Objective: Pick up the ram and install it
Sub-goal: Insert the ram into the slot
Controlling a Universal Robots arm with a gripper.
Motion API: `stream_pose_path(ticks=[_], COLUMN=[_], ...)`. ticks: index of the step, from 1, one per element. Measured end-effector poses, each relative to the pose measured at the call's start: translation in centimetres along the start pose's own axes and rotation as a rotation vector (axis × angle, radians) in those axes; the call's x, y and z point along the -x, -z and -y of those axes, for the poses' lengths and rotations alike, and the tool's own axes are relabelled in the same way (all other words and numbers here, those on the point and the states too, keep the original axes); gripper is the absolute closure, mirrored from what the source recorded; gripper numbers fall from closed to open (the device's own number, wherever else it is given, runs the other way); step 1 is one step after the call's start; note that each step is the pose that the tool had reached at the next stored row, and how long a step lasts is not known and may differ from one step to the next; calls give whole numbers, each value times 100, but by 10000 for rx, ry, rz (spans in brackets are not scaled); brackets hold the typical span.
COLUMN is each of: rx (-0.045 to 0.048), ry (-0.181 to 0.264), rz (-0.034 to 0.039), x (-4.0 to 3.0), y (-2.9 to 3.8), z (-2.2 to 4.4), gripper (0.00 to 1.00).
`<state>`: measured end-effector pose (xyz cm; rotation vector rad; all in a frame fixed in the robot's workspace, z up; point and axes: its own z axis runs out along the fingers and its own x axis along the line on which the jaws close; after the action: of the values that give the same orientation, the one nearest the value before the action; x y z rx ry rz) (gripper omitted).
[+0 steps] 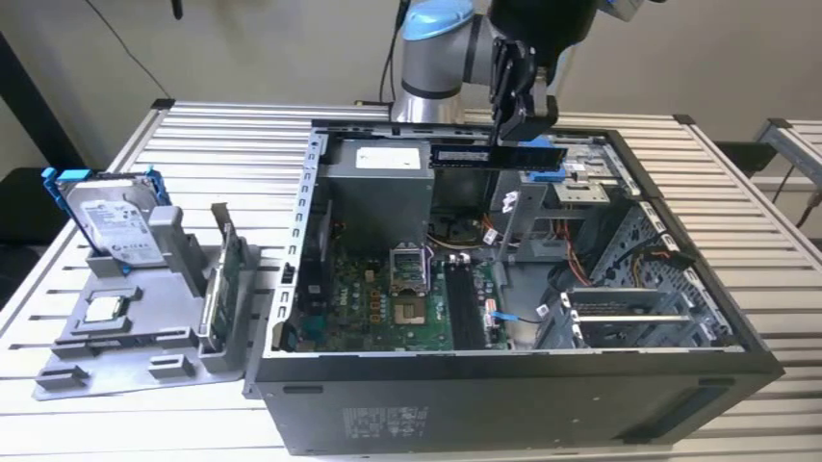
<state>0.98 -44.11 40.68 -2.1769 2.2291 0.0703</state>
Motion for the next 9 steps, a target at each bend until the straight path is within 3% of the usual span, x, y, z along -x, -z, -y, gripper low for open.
stream_pose_path(ticks=[9], rx=[0], ry=[-9], rz=[0], x=[0], y=[0], z=[2], gripper=[85])
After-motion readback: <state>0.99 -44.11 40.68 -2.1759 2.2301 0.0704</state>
